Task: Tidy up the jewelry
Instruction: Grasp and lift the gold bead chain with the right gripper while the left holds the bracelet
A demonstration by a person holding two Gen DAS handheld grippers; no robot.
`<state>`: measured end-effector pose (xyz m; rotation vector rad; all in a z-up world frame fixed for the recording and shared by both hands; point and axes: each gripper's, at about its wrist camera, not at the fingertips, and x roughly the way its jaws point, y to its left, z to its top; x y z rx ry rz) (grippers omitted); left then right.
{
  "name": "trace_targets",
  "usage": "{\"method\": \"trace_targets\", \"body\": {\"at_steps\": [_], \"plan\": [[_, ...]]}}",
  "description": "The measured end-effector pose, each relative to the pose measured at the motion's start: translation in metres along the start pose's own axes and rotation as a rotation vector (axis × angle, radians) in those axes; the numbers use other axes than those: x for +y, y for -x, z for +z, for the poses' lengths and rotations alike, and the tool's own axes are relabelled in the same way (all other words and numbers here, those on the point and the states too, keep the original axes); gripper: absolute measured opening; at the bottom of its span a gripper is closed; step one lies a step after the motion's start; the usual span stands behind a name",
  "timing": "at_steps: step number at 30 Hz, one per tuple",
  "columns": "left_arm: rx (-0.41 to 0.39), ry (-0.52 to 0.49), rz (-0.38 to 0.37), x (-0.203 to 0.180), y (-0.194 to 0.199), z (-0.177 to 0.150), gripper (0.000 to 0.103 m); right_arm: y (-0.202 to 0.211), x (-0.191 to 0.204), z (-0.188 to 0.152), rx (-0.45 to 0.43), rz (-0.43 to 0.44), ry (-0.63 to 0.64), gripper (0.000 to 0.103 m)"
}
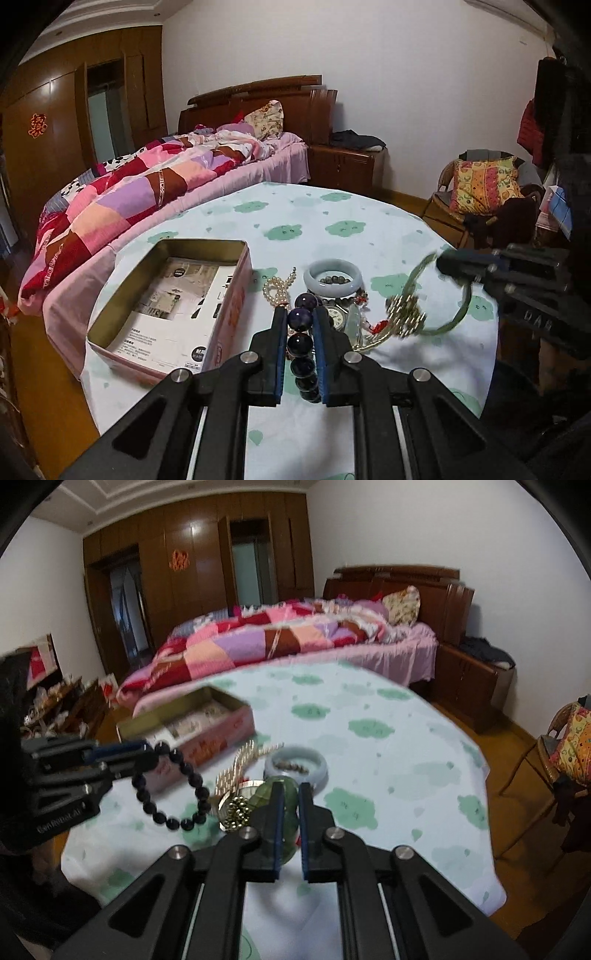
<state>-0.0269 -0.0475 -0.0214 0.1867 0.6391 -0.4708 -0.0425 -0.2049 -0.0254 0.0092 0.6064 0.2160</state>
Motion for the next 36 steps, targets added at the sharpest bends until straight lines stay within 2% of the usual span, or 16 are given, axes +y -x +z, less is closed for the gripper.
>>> {"method": "trace_targets", "body": {"at_steps": [1, 4, 6, 10, 12, 14, 15, 17, 20, 22, 24, 25, 26, 27, 29, 36], "plan": [[0.002, -0.001, 0.003, 0.0, -0.001, 0.0, 0.013, -0.001, -0.001, 0.001, -0.005, -0.007, -0.004, 0.009], [0.01, 0.001, -0.006, -0.001, -0.002, 0.0, 0.013, -0.036, 0.0, -0.01, 0.115, 0.027, -0.011, 0.009], [0.007, -0.004, -0.001, -0.001, -0.002, -0.001, 0.013, -0.046, 0.004, -0.017, 0.144, 0.039, -0.008, 0.009], [0.003, -0.004, 0.005, 0.0, -0.002, -0.001, 0.013, -0.051, -0.004, -0.018, 0.148, -0.015, 0.0, 0.009], [0.005, -0.003, 0.004, 0.0, -0.002, -0.001, 0.013, -0.059, -0.012, -0.021, 0.184, -0.058, 0.005, 0.011], [0.005, -0.002, 0.009, 0.0, -0.002, -0.001, 0.013, -0.062, -0.025, -0.028, 0.196, -0.081, -0.041, 0.018], [0.003, -0.002, 0.012, 0.001, -0.002, -0.001, 0.013, -0.062, -0.028, -0.028, 0.196, -0.082, -0.055, 0.035], [-0.001, -0.001, 0.017, 0.001, -0.001, -0.001, 0.013, -0.055, -0.027, -0.028, 0.183, -0.062, -0.05, 0.058], [-0.006, -0.002, 0.019, 0.001, 0.001, -0.001, 0.013, -0.044, -0.013, -0.022, 0.137, -0.041, -0.01, 0.057], [-0.006, 0.0, 0.018, 0.001, 0.001, -0.001, 0.013, -0.044, -0.002, -0.022, 0.137, 0.002, 0.014, 0.052], [-0.007, 0.0, 0.019, 0.0, 0.001, 0.0, 0.013, -0.054, 0.006, -0.027, 0.17, 0.023, 0.029, 0.033], [-0.007, 0.001, 0.018, 0.001, 0.001, 0.0, 0.013, -0.06, 0.007, -0.03, 0.188, 0.026, 0.026, 0.031], [-0.007, 0.001, 0.018, 0.0, 0.001, 0.0, 0.013, -0.065, 0.006, -0.033, 0.205, 0.033, 0.018, 0.026], [-0.006, 0.001, 0.018, 0.001, 0.001, -0.001, 0.013, -0.067, 0.005, -0.035, 0.213, 0.044, 0.01, 0.015], [-0.007, 0.002, 0.019, 0.0, 0.001, -0.001, 0.013, -0.064, 0.005, -0.033, 0.204, 0.062, 0.008, 0.007], [-0.021, 0.006, 0.022, 0.001, 0.008, 0.002, 0.013, -0.028, 0.007, -0.014, 0.096, 0.055, 0.013, 0.007]]}}
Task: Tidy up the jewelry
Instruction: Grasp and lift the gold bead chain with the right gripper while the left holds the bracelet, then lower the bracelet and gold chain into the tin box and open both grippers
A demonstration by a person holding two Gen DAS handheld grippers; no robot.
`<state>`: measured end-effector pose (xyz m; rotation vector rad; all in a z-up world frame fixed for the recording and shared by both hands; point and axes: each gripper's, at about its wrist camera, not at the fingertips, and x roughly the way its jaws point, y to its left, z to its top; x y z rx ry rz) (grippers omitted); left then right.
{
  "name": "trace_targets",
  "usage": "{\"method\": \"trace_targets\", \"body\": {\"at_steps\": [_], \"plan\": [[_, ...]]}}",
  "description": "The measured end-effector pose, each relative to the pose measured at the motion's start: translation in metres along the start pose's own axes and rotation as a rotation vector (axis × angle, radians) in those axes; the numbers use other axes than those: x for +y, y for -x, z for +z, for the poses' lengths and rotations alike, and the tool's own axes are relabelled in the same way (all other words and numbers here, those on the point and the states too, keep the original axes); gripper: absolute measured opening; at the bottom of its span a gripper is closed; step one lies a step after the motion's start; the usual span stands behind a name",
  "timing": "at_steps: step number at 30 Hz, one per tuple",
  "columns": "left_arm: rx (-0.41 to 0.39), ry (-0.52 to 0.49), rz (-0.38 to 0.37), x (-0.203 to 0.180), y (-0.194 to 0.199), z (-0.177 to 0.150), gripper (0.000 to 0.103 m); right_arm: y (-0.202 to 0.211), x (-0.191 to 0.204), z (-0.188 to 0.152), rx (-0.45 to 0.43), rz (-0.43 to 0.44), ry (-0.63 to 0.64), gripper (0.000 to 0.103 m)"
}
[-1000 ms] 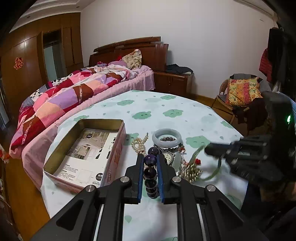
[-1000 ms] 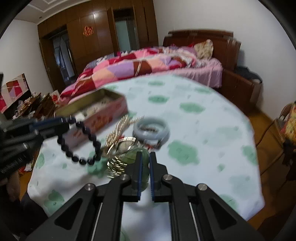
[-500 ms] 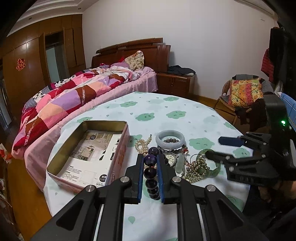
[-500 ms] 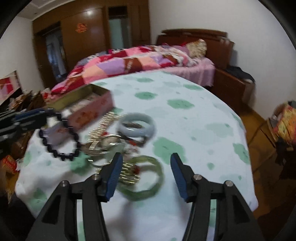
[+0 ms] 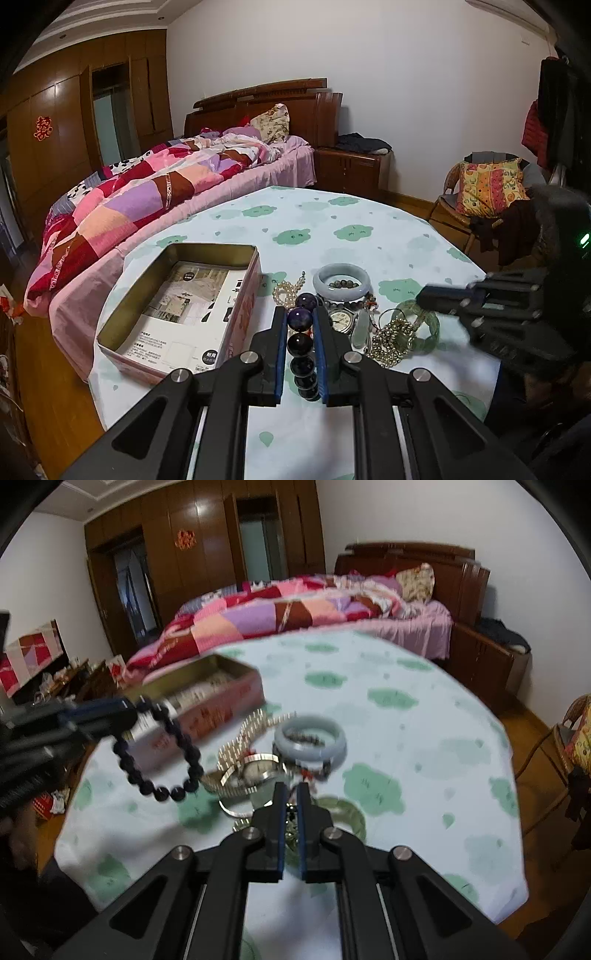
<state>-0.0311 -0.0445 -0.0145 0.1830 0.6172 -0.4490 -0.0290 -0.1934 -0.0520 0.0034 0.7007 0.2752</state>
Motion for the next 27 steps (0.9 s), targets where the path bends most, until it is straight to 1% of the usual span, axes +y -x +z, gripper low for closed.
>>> {"method": "trace_targets", "body": {"at_steps": [7, 14, 16, 21, 27], "plan": [[-0.023, 0.02, 0.009, 0.013, 0.007, 0.008, 0.013, 0.026, 0.01, 0.03, -0.089, -0.005, 0.039, 0.007], [-0.062, 0.065, 0.012, 0.039, 0.019, 0.025, 0.013, 0.034, 0.02, 0.055, -0.129, -0.008, 0.1, 0.007], [-0.071, 0.071, 0.018, 0.047, 0.021, 0.03, 0.013, 0.034, 0.023, 0.063, -0.137, -0.007, 0.116, 0.007], [-0.095, 0.061, 0.061, 0.068, 0.025, 0.045, 0.013, 0.028, 0.032, 0.084, -0.163, -0.004, 0.162, 0.007], [-0.091, 0.058, 0.089, 0.092, 0.016, 0.06, 0.013, 0.011, 0.048, 0.107, -0.172, 0.031, 0.194, 0.007]]}}
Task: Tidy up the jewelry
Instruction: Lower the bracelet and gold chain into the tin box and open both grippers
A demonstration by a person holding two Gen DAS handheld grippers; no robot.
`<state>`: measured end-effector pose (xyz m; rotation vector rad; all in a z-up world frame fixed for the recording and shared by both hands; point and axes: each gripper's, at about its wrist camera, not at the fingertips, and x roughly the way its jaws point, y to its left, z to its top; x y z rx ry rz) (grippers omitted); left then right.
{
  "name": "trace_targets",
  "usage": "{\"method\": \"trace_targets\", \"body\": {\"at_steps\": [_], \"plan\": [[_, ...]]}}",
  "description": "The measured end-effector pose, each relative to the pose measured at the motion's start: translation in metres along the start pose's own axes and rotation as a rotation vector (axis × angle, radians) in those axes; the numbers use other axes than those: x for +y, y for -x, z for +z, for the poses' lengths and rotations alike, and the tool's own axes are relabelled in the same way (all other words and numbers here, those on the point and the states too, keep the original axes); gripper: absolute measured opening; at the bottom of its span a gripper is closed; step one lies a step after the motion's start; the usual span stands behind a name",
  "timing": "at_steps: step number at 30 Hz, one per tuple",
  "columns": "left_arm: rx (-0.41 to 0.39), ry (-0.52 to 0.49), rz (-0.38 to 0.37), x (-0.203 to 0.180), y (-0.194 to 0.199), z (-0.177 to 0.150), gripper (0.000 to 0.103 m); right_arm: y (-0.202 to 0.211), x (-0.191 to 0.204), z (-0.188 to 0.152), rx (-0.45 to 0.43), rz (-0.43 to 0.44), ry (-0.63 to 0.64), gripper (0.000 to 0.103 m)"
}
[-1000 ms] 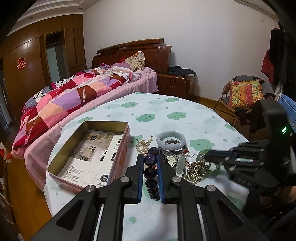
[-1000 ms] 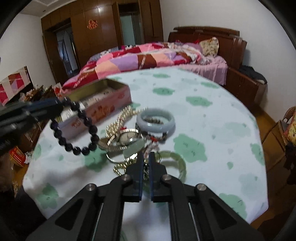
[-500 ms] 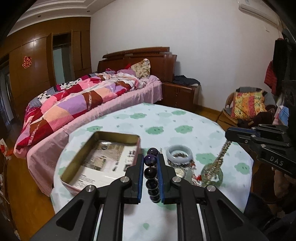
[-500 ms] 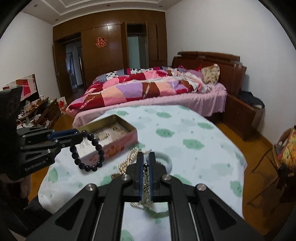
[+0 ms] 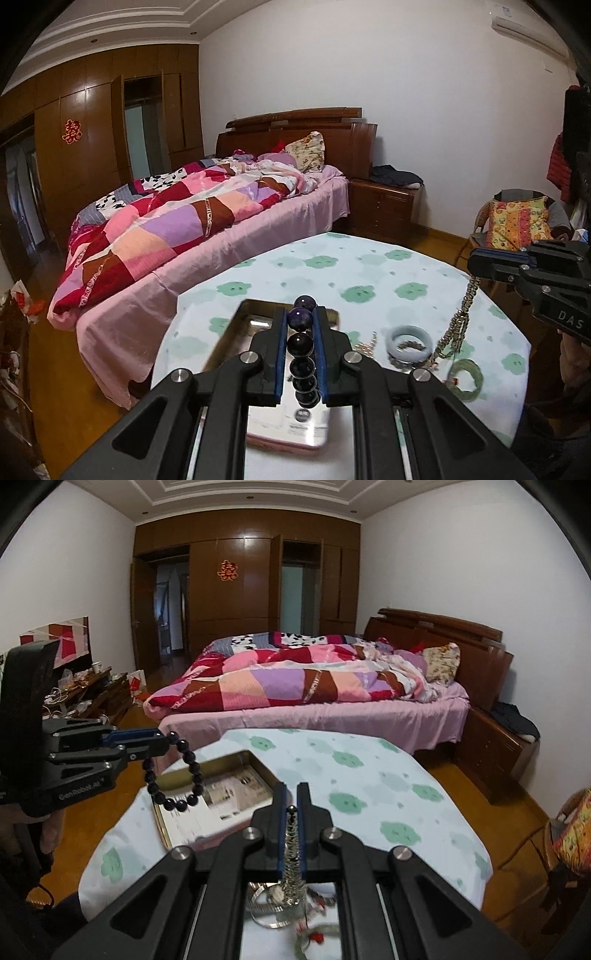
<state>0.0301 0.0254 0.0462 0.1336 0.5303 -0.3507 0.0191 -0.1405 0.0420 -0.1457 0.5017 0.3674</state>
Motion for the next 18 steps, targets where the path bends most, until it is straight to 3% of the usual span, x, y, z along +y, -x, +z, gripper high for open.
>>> {"method": "trace_targets", "body": {"at_steps": [18], "plan": [[0.07, -0.002, 0.049, 0.045, -0.062, 0.029, 0.013, -0.053, 0.035, 0.066, -0.028, 0.026, 0.109, 0.007]]}}
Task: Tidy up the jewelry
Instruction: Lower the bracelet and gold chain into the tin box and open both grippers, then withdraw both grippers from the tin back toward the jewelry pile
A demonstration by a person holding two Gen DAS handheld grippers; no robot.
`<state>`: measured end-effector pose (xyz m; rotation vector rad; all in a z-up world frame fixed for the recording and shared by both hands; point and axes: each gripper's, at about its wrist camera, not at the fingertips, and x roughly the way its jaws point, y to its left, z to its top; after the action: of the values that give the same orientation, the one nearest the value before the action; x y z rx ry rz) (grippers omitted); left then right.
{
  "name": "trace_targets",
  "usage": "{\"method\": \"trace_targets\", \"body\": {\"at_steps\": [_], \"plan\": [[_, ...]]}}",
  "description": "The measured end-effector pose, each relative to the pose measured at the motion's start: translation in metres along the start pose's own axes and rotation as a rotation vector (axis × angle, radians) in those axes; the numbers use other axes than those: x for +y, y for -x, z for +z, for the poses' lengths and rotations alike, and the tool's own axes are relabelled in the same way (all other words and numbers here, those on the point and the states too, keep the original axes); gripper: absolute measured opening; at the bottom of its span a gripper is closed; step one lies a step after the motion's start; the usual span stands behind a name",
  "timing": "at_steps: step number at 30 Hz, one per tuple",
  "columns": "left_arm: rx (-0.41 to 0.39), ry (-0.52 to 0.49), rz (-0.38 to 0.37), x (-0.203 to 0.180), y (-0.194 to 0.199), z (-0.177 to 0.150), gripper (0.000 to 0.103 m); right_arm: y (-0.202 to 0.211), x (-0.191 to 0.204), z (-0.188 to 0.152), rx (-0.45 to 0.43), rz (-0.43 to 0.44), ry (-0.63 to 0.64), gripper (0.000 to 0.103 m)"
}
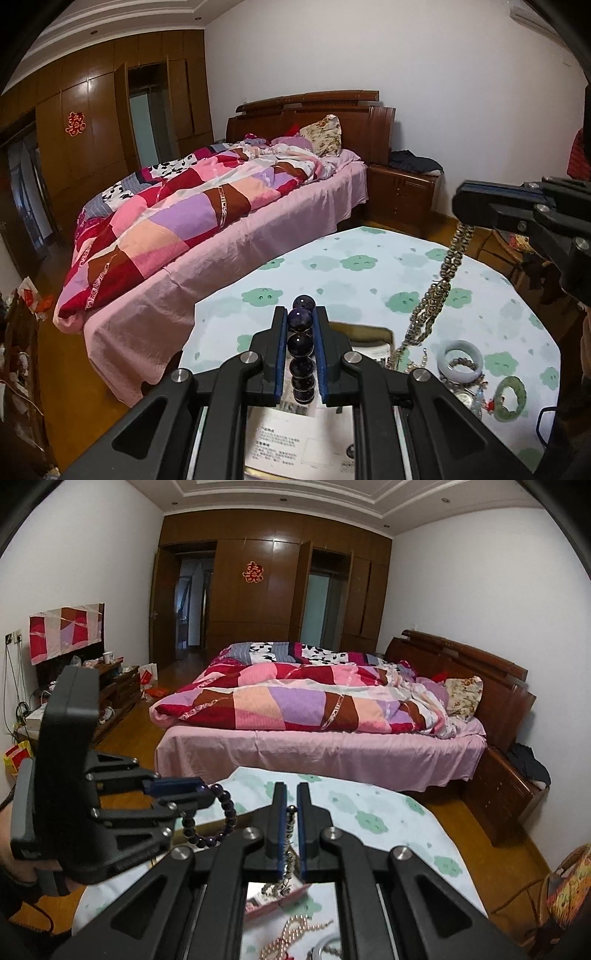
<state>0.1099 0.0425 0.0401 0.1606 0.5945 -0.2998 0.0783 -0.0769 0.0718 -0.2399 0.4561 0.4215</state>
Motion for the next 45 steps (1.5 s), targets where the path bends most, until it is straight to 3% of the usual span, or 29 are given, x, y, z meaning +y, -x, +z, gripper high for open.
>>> {"method": "trace_targets", "body": {"at_steps": [22, 34, 36, 37, 39, 40, 42, 45], "plan": [[0.144, 0.022, 0.023, 0.006, -0.085, -0.02, 0.013, -0.093, -0.01, -0.05, 0.218, -0.014, -0.063, 0.007], [0.145, -0.004, 0.044, 0.007, -0.086, -0.022, 0.014, -0.108, -0.011, -0.058, 0.246, -0.009, -0.084, 0.008], [0.148, -0.008, 0.056, 0.007, -0.086, -0.023, 0.015, -0.109, -0.011, -0.057, 0.245, -0.01, -0.085, 0.012], [0.151, -0.013, 0.066, 0.007, -0.086, -0.023, 0.016, -0.109, -0.01, -0.057, 0.245, -0.011, -0.084, 0.017], [0.153, -0.019, 0.075, 0.007, -0.086, -0.023, 0.028, -0.109, -0.008, -0.056, 0.243, -0.011, -0.081, 0.044], [0.151, -0.019, 0.081, 0.007, -0.085, -0.023, 0.033, -0.108, -0.008, -0.056, 0.241, -0.008, -0.08, 0.045], [0.134, -0.02, 0.097, 0.006, -0.082, -0.023, 0.053, -0.107, -0.008, -0.057, 0.242, -0.007, -0.081, 0.044], [0.117, -0.018, 0.11, 0.007, -0.079, -0.021, 0.058, -0.107, -0.009, -0.059, 0.244, -0.008, -0.085, 0.044]]}}
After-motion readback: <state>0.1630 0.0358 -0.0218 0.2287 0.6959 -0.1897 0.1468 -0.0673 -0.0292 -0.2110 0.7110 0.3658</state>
